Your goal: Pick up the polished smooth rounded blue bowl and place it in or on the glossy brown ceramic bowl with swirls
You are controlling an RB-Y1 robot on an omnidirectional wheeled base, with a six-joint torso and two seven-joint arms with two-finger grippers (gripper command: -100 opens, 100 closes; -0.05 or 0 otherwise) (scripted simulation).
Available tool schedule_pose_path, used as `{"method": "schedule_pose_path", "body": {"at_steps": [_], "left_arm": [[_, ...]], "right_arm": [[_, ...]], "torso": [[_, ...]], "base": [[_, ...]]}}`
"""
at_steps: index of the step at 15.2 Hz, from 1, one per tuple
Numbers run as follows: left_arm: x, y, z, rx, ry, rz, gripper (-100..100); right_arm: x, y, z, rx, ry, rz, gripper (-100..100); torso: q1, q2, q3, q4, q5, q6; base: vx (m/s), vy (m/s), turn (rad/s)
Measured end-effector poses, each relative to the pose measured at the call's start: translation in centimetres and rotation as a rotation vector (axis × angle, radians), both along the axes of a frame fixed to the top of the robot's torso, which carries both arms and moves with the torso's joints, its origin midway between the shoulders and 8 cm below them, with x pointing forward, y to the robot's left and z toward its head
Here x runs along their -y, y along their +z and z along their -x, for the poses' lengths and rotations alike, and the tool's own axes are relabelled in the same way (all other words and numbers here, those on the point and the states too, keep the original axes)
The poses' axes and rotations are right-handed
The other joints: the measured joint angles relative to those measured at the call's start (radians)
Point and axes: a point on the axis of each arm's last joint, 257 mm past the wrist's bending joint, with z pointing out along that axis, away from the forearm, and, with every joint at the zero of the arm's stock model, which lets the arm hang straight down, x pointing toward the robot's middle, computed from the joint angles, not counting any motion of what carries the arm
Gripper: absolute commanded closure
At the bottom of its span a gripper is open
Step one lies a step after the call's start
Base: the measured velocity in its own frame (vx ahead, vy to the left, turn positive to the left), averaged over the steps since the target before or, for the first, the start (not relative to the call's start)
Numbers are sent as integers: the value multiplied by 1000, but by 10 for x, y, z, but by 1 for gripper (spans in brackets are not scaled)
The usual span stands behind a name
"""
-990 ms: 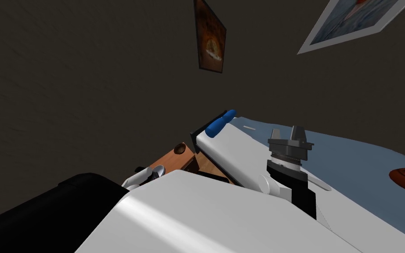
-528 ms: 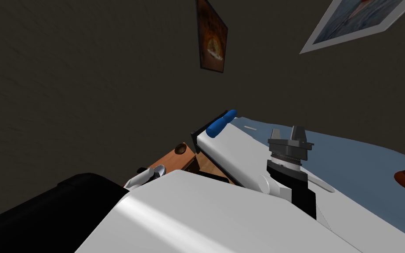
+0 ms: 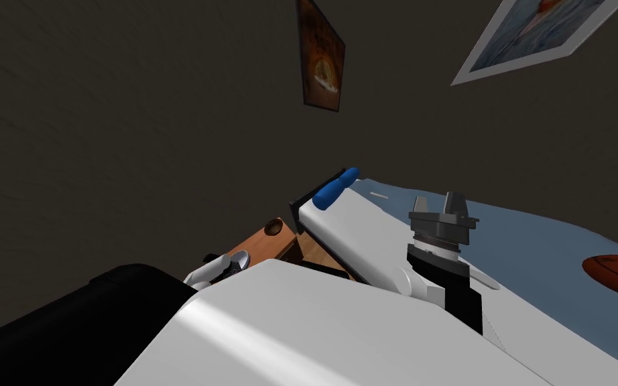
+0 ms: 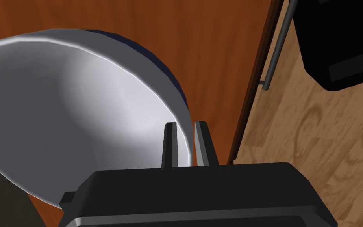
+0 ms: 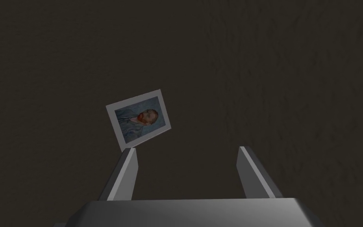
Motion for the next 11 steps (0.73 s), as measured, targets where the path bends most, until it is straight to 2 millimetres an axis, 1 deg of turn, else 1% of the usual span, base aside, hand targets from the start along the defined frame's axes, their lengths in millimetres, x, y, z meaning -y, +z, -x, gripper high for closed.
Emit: {"method": "schedule_pose_path", "body": {"at_steps": [3,5,7,8,9,11], "left_arm": [[-22,24,-10,11,2,-38,100],[-33,37,-19,21,3,-56,100],[-45,54,-22,27,4,-78,100],[-53,64,-27,30,3,-90,100],[-61,73,-29,33,5,-100,100],[-69,86,-34,39,2,-115,100]], "right_arm": [[0,0,0,0,0,0,0],[0,0,0,0,0,0,0],[0,0,0,0,0,0,0],[0,0,0,0,0,0,0],[0,0,0,0,0,0,0],[0,0,0,0,0,0,0]], "torso": [[-5,-10,-5,-1,-2,3],[-4,-11,-6,-1,-2,2],[-4,-11,-6,-1,-3,3],[-5,-12,-6,-1,-3,4],[-6,-12,-6,-1,-4,3],[-4,-10,-5,-1,-4,2]], "base": [[167,-99,-152],[152,-60,-103],[177,-68,-134],[178,-94,-143],[151,-54,-81],[134,-32,-77]]}}
